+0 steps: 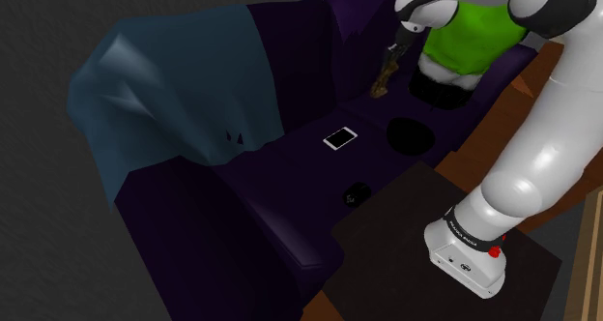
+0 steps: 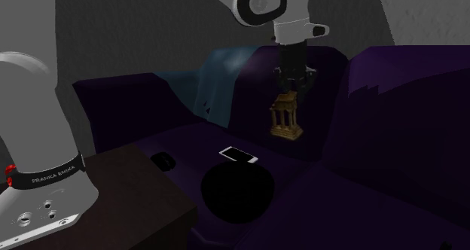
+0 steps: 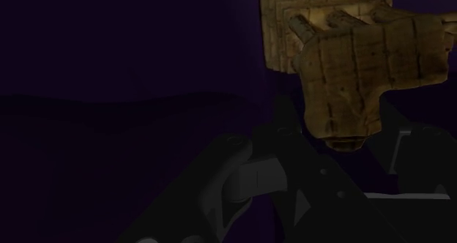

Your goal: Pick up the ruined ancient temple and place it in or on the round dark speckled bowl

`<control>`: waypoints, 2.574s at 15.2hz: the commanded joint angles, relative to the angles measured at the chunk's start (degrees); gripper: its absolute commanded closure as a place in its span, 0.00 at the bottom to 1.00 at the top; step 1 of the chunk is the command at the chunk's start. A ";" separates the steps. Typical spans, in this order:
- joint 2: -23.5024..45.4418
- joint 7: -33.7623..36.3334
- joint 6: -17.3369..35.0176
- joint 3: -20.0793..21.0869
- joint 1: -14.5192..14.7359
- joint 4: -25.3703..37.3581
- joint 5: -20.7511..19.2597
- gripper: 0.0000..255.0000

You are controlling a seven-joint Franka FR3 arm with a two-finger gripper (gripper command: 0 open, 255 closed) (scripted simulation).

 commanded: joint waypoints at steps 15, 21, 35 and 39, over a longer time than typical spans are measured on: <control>-32.52 -0.75 -3.69 -4.29 -5.64 -25.72 -16.76 1.00; -33.31 -1.90 -0.53 -5.23 -6.42 -29.64 -17.34 1.00; -26.71 -6.04 11.29 -8.22 -4.55 -35.48 -13.31 1.00; -24.16 -8.06 14.69 -9.22 -3.58 -36.67 -10.98 1.00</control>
